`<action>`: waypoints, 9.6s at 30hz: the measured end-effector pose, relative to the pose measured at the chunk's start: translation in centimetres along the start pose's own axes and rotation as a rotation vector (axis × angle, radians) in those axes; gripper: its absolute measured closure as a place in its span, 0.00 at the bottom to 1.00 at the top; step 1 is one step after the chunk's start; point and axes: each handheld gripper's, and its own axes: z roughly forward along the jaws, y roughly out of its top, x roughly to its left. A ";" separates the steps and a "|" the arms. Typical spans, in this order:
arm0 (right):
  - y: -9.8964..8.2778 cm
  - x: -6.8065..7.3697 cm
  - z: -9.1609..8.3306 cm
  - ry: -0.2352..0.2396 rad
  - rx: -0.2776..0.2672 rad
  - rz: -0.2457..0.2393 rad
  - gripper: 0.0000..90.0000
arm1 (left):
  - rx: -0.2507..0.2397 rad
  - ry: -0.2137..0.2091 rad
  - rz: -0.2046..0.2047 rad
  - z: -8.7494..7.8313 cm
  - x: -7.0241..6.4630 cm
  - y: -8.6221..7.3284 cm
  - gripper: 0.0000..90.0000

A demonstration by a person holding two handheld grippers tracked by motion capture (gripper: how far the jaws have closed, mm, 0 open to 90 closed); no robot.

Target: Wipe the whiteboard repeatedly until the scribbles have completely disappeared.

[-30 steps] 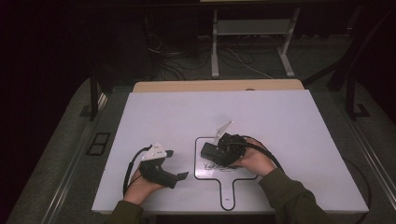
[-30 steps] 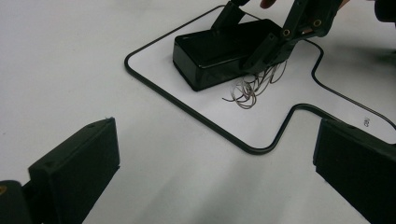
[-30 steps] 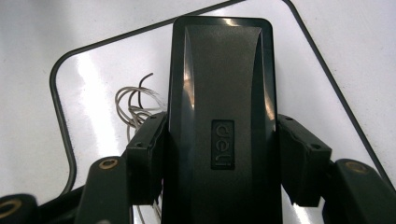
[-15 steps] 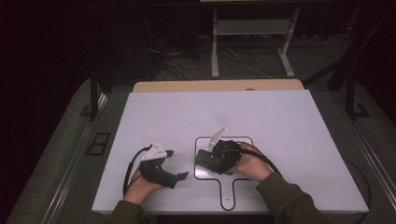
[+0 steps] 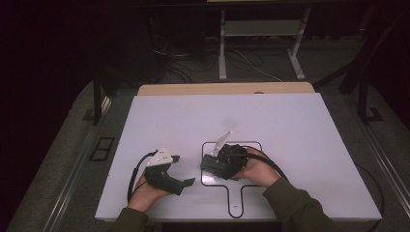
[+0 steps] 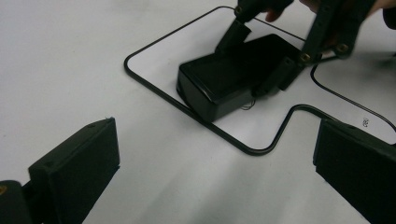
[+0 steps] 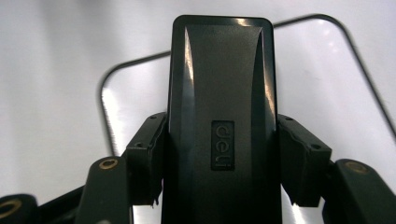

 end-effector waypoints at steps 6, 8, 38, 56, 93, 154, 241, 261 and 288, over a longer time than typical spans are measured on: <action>-0.5 -1.3 -0.2 -0.043 0.002 0.045 0.43 | 0.000 0.001 0.001 0.0 0.0 0.0 0.00; -0.5 -1.4 -0.2 -0.036 -0.001 0.053 0.43 | 0.001 0.001 0.001 0.1 0.0 0.0 0.00; 1.4 -0.7 0.7 -0.037 0.012 0.024 0.43 | 0.001 0.001 0.002 0.0 0.0 0.0 0.00; 1.4 0.4 0.6 -0.012 0.024 0.005 0.43 | 0.000 0.001 0.007 0.0 -0.1 0.1 0.00; 1.2 0.9 0.3 -0.013 0.052 0.000 0.43 | 0.002 -0.002 0.007 0.0 -0.1 0.1 0.00; -1.5 -2.9 -1.0 -0.063 0.061 0.118 0.43 | 0.010 -0.015 0.008 0.2 -0.1 0.1 0.00; -6.8 -1.7 -4.0 -0.072 0.079 0.142 0.43 | 0.010 -0.012 0.018 0.2 -0.3 0.2 0.00; -7.5 -1.5 -4.5 -0.075 0.098 0.138 0.43 | 0.011 -0.012 0.017 0.3 -0.4 0.2 0.00; -4.8 -0.5 -3.0 -0.050 0.087 0.087 0.43 | 0.021 -0.017 0.026 0.5 -0.5 0.2 0.00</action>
